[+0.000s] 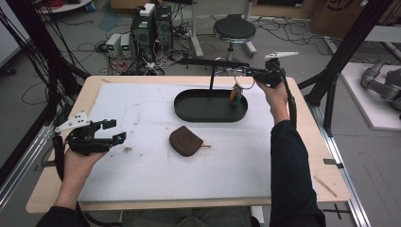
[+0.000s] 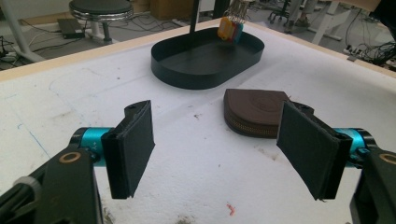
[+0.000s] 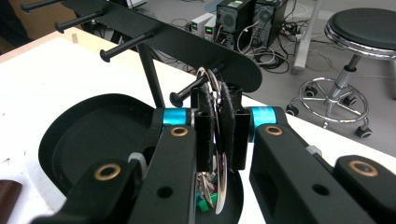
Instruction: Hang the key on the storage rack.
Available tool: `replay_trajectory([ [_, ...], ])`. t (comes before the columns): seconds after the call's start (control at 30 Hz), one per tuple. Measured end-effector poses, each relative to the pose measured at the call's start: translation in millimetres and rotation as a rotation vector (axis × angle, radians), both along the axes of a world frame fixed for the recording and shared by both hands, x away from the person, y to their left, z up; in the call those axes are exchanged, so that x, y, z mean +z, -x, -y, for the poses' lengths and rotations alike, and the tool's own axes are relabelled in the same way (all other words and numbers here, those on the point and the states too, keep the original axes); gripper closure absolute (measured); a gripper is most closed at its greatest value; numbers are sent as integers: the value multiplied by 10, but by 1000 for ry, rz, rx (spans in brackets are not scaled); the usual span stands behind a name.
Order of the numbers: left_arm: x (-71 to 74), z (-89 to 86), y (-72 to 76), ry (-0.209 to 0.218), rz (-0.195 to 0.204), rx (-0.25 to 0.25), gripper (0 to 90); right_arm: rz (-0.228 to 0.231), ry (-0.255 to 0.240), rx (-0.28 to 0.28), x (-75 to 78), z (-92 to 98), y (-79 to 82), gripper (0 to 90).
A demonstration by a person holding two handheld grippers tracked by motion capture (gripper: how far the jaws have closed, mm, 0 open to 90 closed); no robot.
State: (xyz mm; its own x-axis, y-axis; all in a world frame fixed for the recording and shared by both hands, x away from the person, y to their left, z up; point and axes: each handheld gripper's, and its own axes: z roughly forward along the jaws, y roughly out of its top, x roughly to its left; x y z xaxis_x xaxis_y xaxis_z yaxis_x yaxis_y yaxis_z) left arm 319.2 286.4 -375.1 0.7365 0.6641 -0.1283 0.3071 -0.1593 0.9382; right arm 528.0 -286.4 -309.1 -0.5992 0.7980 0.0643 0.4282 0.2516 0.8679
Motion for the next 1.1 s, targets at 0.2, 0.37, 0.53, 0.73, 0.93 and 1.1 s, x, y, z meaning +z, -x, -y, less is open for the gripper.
replay_trajectory([
  [0.2, 4, 7, 4, 1, 0, -1, 273, -12, 7, -7, -8, 16, 3, 841],
  [0.37, 18, -4, 12, 2, 3, 2, 272, -15, 29, -32, -9, 15, 3, 814],
  [0.53, 17, -7, 12, 2, 4, 2, 272, -21, 35, -58, -6, 51, 16, 776],
  [0.73, 17, 23, -1, -4, 4, -3, 273, -7, 46, -60, 44, 93, 62, 723],
  [0.93, -3, 49, -41, -7, -4, -8, 273, 27, 72, -60, 151, 126, 186, 576],
  [1.1, 13, 81, -104, -6, -4, -15, 273, 68, 54, -60, 208, 234, 385, 506],
])
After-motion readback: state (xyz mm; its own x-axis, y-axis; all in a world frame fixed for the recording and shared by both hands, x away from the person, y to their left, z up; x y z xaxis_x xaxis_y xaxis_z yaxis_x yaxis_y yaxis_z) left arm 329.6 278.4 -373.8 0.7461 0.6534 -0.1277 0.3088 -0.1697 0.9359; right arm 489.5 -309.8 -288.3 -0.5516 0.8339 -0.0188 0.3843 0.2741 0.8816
